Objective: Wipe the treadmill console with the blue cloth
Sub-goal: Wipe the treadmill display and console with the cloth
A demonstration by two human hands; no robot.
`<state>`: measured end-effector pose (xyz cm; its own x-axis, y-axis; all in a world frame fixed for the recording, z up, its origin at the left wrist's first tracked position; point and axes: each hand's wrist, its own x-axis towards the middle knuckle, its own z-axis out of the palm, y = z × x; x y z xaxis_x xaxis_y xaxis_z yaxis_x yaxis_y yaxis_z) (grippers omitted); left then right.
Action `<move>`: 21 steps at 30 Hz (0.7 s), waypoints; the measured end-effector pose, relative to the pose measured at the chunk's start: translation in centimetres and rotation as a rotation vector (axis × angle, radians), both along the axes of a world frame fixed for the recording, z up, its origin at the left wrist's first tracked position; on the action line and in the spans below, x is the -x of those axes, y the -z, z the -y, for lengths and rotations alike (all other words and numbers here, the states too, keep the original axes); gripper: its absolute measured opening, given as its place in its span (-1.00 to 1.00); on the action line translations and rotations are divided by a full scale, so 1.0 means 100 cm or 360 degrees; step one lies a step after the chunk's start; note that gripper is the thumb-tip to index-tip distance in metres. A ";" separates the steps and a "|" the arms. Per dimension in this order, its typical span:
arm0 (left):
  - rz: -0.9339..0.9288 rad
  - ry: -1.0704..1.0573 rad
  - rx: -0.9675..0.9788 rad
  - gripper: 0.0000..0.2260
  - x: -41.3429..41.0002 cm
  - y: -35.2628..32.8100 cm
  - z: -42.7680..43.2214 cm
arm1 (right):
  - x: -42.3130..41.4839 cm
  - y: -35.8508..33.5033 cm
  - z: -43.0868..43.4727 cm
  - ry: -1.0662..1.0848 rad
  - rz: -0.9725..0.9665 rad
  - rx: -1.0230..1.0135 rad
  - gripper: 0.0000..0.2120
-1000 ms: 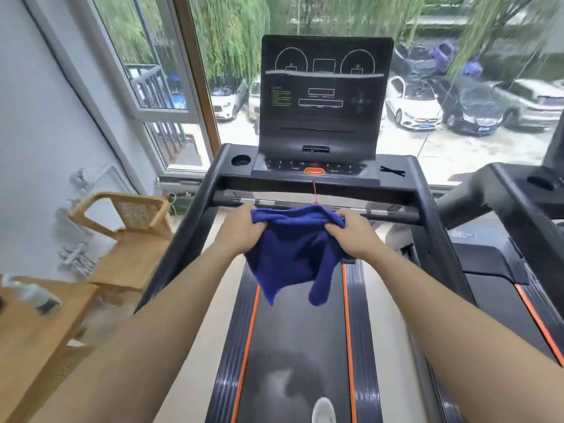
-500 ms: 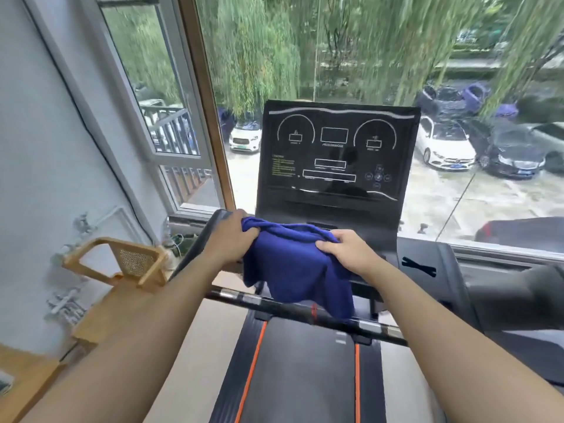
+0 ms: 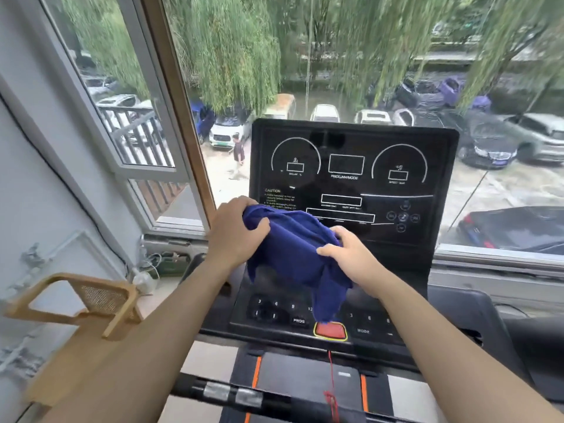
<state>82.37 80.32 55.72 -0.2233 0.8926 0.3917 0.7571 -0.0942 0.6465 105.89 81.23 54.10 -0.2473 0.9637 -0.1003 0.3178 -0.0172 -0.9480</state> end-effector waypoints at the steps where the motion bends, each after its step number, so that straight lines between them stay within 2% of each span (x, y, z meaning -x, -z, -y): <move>1: -0.0033 0.0023 -0.0054 -0.87 0.005 0.000 -0.011 | 0.002 -0.002 -0.006 0.0012 0.0004 0.0008 -0.88; 5: -0.0199 0.0056 -0.0307 -0.83 0.022 0.003 -0.051 | 0.016 -0.016 -0.029 0.0131 -0.0117 -0.0059 -0.77; 9: -0.0304 0.0026 -0.0484 -0.62 0.020 -0.009 -0.103 | 0.035 -0.046 -0.070 0.0366 -0.0100 -0.0494 -0.55; 11: -0.0337 -0.0036 -0.0560 -0.59 0.013 -0.022 -0.136 | 0.047 -0.060 -0.102 0.0432 0.0204 -0.0809 -0.58; 13: -0.0406 -0.0123 -0.0586 -0.59 0.005 -0.032 -0.173 | 0.060 -0.070 -0.142 0.0567 0.0646 -0.1172 -0.72; 16: -0.0464 -0.0240 -0.0528 -0.58 -0.006 -0.031 -0.220 | 0.076 -0.069 -0.199 0.0807 0.0984 -0.1559 -0.79; 19: -0.0474 -0.0180 -0.0598 -0.54 -0.011 -0.010 -0.244 | 0.082 -0.039 -0.234 0.0925 0.1312 -0.1760 -0.69; 21: -0.0651 -0.0060 -0.0683 -0.49 -0.008 0.009 -0.245 | 0.085 -0.016 -0.235 0.0742 0.1558 -0.1811 -0.49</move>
